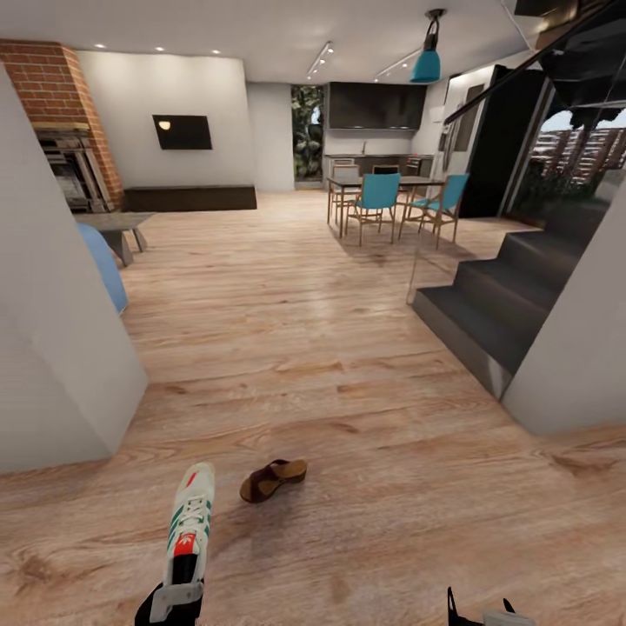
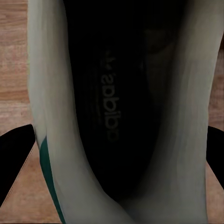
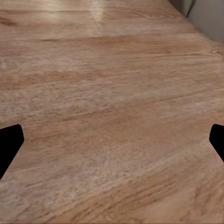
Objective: Pick up the two gym shoes and the two sandals from the corridor floor and place them onto the hallstand (shoe rack) in the corridor, making sure they are on the rack and not on the floor. Arrange them so the two gym shoes are next to each other and the two sandals are next to each other.
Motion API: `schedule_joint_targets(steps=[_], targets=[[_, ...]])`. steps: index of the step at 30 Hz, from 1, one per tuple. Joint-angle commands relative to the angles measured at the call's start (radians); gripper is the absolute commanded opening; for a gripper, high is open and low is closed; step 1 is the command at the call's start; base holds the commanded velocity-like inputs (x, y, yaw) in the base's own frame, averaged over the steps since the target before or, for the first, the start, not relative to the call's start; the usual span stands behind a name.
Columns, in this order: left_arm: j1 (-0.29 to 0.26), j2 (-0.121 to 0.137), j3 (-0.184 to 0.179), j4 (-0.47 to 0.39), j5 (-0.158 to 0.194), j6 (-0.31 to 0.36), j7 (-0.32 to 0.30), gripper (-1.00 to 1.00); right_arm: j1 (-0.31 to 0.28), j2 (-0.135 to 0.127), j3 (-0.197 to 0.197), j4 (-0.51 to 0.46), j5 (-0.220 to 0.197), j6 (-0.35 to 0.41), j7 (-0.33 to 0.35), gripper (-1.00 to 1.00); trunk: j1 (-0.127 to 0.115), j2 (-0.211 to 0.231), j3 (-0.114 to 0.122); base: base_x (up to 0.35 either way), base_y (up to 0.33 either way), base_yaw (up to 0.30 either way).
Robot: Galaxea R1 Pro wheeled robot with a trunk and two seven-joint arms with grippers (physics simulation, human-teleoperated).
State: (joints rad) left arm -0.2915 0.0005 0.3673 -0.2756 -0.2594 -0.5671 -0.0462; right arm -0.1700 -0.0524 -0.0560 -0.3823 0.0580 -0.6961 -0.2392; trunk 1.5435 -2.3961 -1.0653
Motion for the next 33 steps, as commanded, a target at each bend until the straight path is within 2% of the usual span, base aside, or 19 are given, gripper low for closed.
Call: schedule_joint_targets(steps=[1, 33], targets=[[-0.001, 0.000, 0.009, 0.001, -0.006, -0.004, -0.004, -1.00, 0.000, 0.000, -0.002, 0.000, 0.006, -0.002, -0.004, 1.00, 0.000, 0.000, -0.001, 0.000, 0.000, 0.278], [-0.001, 0.000, 0.008, 0.001, -0.007, -0.004, -0.004, -1.00, 0.000, -0.001, -0.004, -0.005, 0.008, -0.003, -0.005, 1.00, 0.000, 0.000, -0.001, 0.000, 0.000, 0.279]])
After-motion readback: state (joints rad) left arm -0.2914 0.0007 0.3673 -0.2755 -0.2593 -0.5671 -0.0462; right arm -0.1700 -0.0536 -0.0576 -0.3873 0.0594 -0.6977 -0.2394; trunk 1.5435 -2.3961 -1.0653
